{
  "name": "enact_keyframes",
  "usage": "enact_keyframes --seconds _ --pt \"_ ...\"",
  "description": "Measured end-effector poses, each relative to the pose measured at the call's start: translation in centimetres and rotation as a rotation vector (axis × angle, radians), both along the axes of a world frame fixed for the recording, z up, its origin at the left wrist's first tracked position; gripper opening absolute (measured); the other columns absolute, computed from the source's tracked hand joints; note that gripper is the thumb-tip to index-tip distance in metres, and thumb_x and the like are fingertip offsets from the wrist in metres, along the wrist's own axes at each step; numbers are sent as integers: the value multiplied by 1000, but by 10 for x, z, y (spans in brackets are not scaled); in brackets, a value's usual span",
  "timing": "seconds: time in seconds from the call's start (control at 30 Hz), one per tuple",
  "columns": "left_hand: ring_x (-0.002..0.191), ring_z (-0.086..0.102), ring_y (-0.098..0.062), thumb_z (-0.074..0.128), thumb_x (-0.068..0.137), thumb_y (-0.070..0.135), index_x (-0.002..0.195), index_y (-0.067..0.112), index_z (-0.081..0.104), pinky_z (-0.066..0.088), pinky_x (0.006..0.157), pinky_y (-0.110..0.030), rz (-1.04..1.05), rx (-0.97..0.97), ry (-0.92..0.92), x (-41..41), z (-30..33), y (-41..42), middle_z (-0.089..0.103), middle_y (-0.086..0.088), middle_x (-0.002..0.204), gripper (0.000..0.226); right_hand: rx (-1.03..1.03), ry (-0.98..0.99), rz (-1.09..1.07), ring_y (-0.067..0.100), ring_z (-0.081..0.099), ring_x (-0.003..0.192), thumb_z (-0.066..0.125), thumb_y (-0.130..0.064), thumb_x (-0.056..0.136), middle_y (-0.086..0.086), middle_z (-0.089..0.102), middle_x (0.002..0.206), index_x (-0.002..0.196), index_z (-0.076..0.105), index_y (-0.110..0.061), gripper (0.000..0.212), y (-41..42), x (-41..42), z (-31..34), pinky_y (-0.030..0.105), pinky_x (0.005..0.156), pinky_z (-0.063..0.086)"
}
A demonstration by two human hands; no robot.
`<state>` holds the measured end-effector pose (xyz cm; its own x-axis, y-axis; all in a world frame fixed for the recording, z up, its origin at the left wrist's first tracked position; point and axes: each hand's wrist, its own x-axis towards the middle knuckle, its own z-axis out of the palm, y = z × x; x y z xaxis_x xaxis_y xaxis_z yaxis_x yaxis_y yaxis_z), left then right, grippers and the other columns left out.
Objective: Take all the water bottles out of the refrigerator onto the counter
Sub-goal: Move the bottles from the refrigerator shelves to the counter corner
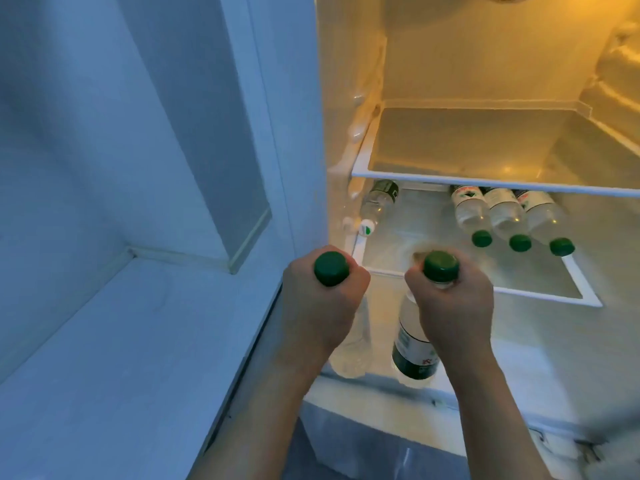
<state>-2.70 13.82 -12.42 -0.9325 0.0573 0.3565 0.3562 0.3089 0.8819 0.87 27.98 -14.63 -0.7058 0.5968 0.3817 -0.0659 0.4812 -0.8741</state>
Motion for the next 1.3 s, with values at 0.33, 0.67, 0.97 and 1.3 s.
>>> enact_keyframes --seconds 0.33,0.67,0.97,1.3 --pt "65 54 -35 60 62 18 65 -7 56 46 58 -47 283 45 -138 80 -19 -138 56 -25 66 24 13 -69 300 16 38 56 66 -11 76 4 46 57 65 50 -10 19 -128 34 -12 20 51 30" --pt "60 49 -25 61 63 18 68 -4 59 42 54 -37 725 35 -160 269 -12 -332 61 -20 71 22 -58 -126 776 13 35 56 62 -15 73 10 49 64 68 48 -5 17 -336 161 -3 30 53 33" --pt "61 52 -31 64 66 19 66 -5 58 45 59 -43 1155 22 -115 464 -8 -460 59 -20 66 25 -44 -79 1227 13 43 54 63 -17 70 7 54 61 65 54 -8 13 -507 301 -2 20 50 35" --pt "57 49 -23 66 68 18 68 -6 60 44 58 -43 1572 127 -106 623 -12 -531 57 -21 66 25 39 -92 1641 15 48 58 64 -10 73 8 58 64 68 57 -6 10 -632 436 4 28 57 40"
